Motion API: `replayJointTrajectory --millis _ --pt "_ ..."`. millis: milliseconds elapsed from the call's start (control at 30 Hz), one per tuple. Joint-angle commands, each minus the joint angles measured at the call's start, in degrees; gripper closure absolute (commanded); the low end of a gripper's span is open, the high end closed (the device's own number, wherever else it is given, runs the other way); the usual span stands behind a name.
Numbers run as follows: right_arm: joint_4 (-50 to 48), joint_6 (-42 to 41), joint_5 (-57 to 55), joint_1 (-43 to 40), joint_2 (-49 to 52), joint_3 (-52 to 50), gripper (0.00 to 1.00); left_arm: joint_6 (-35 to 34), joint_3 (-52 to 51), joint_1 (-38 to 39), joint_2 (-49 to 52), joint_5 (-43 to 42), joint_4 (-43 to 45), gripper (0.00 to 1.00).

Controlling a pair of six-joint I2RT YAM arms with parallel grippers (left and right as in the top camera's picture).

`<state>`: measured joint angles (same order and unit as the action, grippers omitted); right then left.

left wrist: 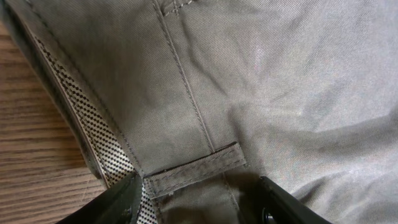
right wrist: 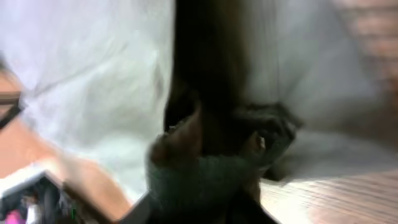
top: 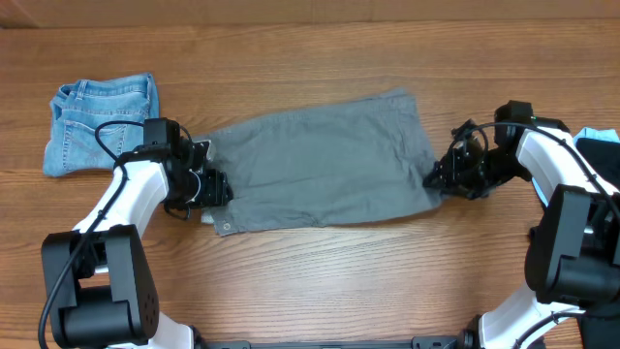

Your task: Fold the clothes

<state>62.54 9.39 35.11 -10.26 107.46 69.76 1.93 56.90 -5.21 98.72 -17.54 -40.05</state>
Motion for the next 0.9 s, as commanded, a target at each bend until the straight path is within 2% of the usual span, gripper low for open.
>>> replayJointTrajectory --millis 0,133,200,233,267,300,400,500,533,633,667,867 --pt "4.55 11.93 8.57 -0.33 -0.94 1.46 0.84 1.07 -0.61 0.09 0.63 0.13 0.04 0.39" --pt "7.41 12.9 9.03 -1.88 -0.94 1.92 0.89 1.07 -0.61 0.09 0.63 0.13 0.15 0.38" --pt "7.87 10.64 7.93 -3.37 -0.96 2.16 0.89 1.07 -0.61 0.09 0.63 0.13 0.13 0.38" --pt "7.85 9.2 7.32 -4.15 -0.94 2.32 0.87 1.07 -0.61 0.09 0.63 0.13 0.11 0.38" --pt "7.21 7.78 6.25 -5.09 -0.96 2.38 0.77 1.07 -0.61 0.09 0.63 0.13 0.13 0.38" --pt "6.43 5.9 4.92 -5.92 -0.96 2.38 0.78 1.07 -0.61 0.09 0.63 0.13 0.13 0.38" --pt "4.81 2.49 5.49 -9.27 -0.96 2.47 0.92 1.07 -0.61 0.09 0.63 0.13 0.09 0.38" --pt "5.53 7.58 11.52 -12.0 -0.96 2.47 0.91 1.07 -0.61 0.09 0.63 0.13 0.07 0.38" --pt "5.7 7.74 12.24 -12.87 -0.96 2.47 0.88 1.07 -0.61 0.09 0.63 0.13 0.09 0.38" --pt "7.04 7.76 12.79 -13.97 -0.96 2.45 0.46 1.07 -0.61 0.09 0.63 0.13 0.09 0.37" --pt "7.15 7.72 12.55 -13.92 -0.96 2.45 0.39 1.07 -0.61 0.09 0.63 0.13 0.11 0.37" --pt "6.12 5.01 10.43 -9.88 -0.96 2.43 0.37 1.07 -0.61 0.09 0.63 0.13 0.31 0.37"
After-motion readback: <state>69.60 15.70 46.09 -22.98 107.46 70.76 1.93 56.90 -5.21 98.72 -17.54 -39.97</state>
